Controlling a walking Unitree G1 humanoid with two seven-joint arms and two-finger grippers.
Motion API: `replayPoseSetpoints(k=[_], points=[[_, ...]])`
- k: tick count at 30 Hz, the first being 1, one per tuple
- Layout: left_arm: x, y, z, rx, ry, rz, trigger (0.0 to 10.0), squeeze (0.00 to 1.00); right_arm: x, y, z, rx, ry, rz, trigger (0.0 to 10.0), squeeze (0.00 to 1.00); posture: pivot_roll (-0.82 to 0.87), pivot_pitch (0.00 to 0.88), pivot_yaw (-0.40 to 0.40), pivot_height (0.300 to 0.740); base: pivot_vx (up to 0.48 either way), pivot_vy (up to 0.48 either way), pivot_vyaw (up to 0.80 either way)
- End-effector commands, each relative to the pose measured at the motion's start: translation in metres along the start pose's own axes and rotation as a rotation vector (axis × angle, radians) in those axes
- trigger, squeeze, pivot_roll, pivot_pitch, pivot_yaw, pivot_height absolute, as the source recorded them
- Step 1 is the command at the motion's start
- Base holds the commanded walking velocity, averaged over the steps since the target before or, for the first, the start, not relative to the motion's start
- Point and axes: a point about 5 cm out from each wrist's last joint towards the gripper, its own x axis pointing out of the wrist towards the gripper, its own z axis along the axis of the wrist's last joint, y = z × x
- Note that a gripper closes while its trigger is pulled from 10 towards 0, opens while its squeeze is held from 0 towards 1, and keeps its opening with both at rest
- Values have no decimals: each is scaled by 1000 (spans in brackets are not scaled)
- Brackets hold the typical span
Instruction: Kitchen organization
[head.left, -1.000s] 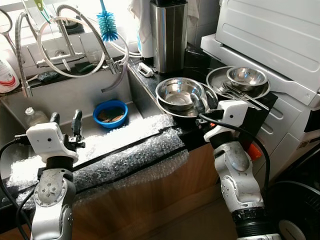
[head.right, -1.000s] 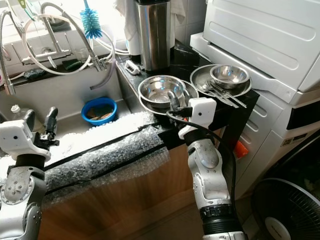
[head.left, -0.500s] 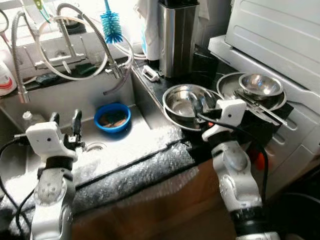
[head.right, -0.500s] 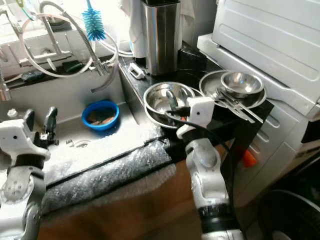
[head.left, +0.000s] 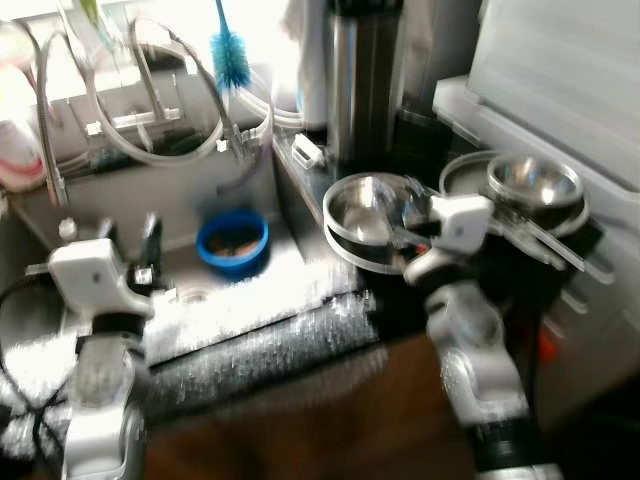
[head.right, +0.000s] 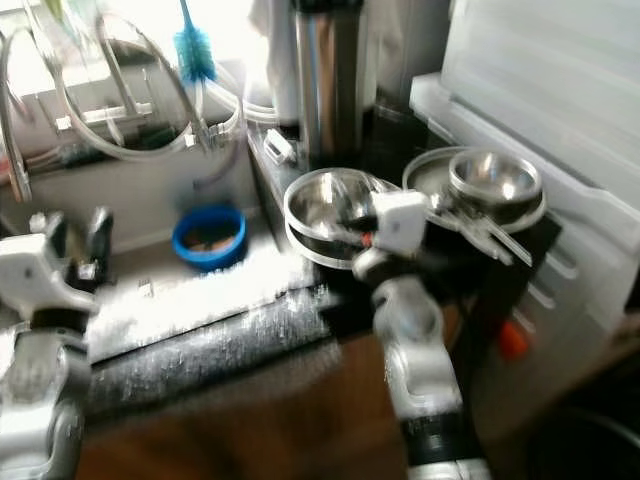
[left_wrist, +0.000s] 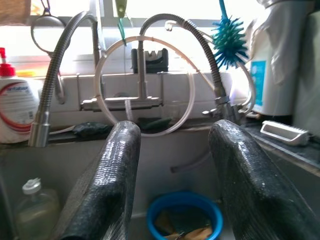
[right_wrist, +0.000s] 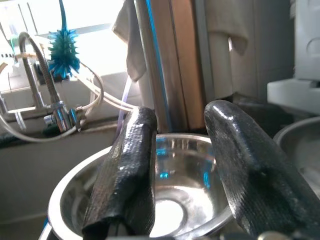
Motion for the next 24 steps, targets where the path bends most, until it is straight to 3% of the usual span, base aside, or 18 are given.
replayPoseSetpoints(k=[1, 9, 14, 15, 19, 20, 21, 24], points=[[1, 4, 2, 7, -2, 3, 10000, 0, 4, 8, 9, 13, -29, 20, 10000, 0, -107, 0, 64, 740, 0, 0, 0], [1, 3, -1, 6, 12, -8, 10000, 0, 2, -1, 14, -16, -10, -48, 10000, 0, -119, 0, 69, 740, 0, 0, 0], [2, 2, -2, 5, 14, -17, 10000, 0, 13, -11, 25, 11, 13, -142, 10000, 35, -119, 0, 66, 740, 0, 0, 0], [2, 2, -2, 5, 15, -18, 10000, 0, 15, -13, 24, 15, 54, -161, 10000, 1000, -119, 0, 66, 740, 0, 0, 0], [1, 0, -3, 14, 21, -36, 10000, 0, 17, -17, 20, 35, 154, -195, 10000, 1000, -119, 0, 64, 740, 0, 0, 0], [1, 0, -3, 13, 22, -35, 10000, 0, 17, -17, 20, 28, 163, -197, 10000, 537, -121, 0, 65, 740, 0, 0, 0], [1, 0, -3, 11, 22, -36, 10000, 0, 18, -17, 19, 49, 181, -196, 10000, 0, -118, 0, 65, 740, 0, 0, 0], [2, -1, -3, 10, 22, -41, 10000, 0, 19, -20, 9, 107, 295, -242, 10000, 0, -120, 0, 67, 740, 0, 0, 0]])
